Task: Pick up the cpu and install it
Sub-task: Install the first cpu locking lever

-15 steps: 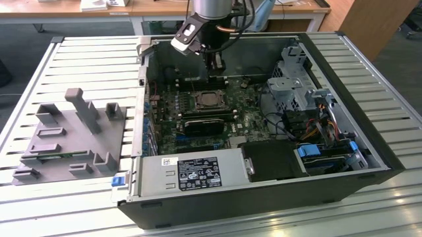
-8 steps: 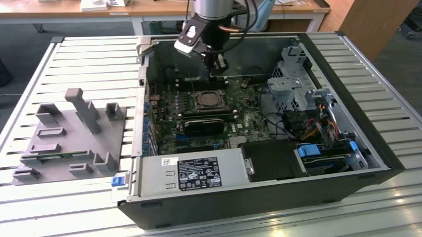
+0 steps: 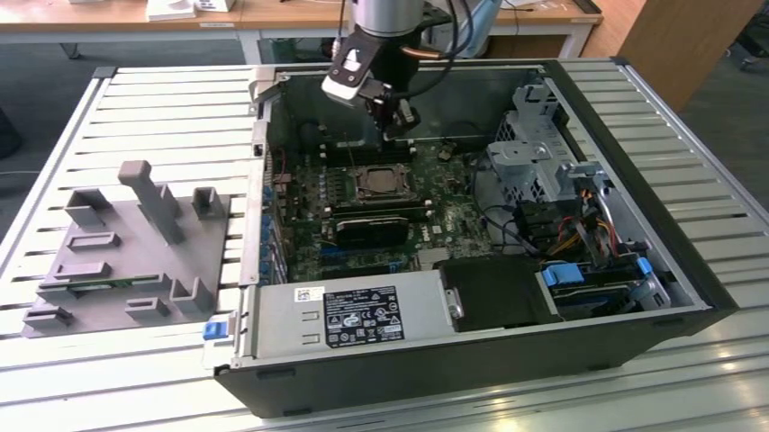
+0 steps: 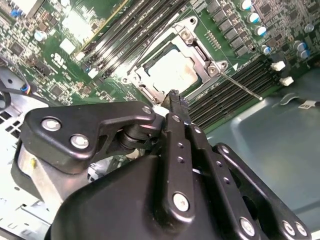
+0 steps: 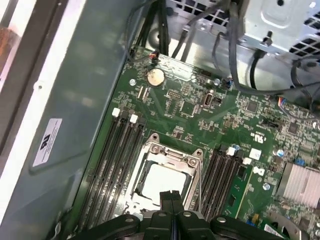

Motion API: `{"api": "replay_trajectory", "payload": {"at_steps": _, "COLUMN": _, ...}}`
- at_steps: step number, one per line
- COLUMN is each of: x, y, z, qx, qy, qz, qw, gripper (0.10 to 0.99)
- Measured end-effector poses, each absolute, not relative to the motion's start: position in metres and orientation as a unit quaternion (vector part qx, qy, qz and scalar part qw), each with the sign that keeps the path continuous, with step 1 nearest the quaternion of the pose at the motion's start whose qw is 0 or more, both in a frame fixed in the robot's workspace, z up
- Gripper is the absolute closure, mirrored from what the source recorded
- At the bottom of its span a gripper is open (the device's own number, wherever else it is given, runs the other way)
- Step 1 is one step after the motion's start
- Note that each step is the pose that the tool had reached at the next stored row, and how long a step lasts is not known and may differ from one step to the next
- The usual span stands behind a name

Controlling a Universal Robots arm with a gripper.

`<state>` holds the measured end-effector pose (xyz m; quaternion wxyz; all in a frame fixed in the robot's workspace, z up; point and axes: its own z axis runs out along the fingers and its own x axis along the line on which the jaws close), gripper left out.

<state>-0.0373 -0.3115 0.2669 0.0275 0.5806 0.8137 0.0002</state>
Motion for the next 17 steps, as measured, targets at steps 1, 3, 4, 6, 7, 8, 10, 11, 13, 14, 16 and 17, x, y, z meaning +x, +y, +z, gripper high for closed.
{"api": "replay_trajectory", "payload": {"at_steps": 1, "x": -0.0373, "y": -0.3115, "z": 0.2669, "qx": 0.575, "qy": 0.818, "qz": 0.000, "qw": 0.028, "gripper": 0.980}}
{"api": "replay_trajectory", "payload": {"at_steps": 3, "x": -0.0373, "y": -0.3115, "z": 0.2669, "qx": 0.562, "qy": 0.826, "qz": 0.001, "qw": 0.028, "gripper": 0.980}}
{"api": "replay_trajectory", "payload": {"at_steps": 4, "x": -0.0373, "y": -0.3115, "z": 0.2668, "qx": 0.557, "qy": 0.830, "qz": 0.001, "qw": 0.028, "gripper": 0.980}}
{"api": "replay_trajectory", "payload": {"at_steps": 6, "x": -0.0373, "y": -0.3115, "z": 0.2668, "qx": 0.547, "qy": 0.837, "qz": 0.001, "qw": 0.028, "gripper": 0.980}}
{"api": "replay_trajectory", "payload": {"at_steps": 7, "x": -0.0373, "y": -0.3115, "z": 0.2668, "qx": 0.543, "qy": 0.839, "qz": 0.001, "qw": 0.028, "gripper": 0.980}}
{"api": "replay_trajectory", "payload": {"at_steps": 8, "x": -0.0373, "y": -0.3115, "z": 0.2668, "qx": 0.539, "qy": 0.842, "qz": 0.002, "qw": 0.028, "gripper": 0.980}}
{"api": "replay_trajectory", "payload": {"at_steps": 10, "x": -0.0373, "y": -0.3115, "z": 0.2668, "qx": 0.532, "qy": 0.846, "qz": 0.002, "qw": 0.028, "gripper": 0.980}}
{"api": "replay_trajectory", "payload": {"at_steps": 11, "x": -0.0373, "y": -0.3115, "z": 0.2668, "qx": 0.529, "qy": 0.848, "qz": 0.002, "qw": 0.028, "gripper": 0.980}}
{"api": "replay_trajectory", "payload": {"at_steps": 13, "x": -0.0373, "y": -0.3115, "z": 0.2668, "qx": 0.522, "qy": 0.852, "qz": 0.002, "qw": 0.027, "gripper": 0.980}}
{"api": "replay_trajectory", "payload": {"at_steps": 14, "x": -0.0373, "y": -0.3115, "z": 0.2668, "qx": 0.519, "qy": 0.854, "qz": 0.002, "qw": 0.027, "gripper": 0.980}}
{"api": "replay_trajectory", "payload": {"at_steps": 16, "x": -0.0373, "y": -0.3115, "z": 0.2668, "qx": 0.511, "qy": 0.859, "qz": 0.002, "qw": 0.027, "gripper": 0.980}}
{"api": "replay_trajectory", "payload": {"at_steps": 17, "x": -0.0373, "y": -0.3115, "z": 0.2668, "qx": 0.506, "qy": 0.862, "qz": 0.003, "qw": 0.027, "gripper": 0.980}}
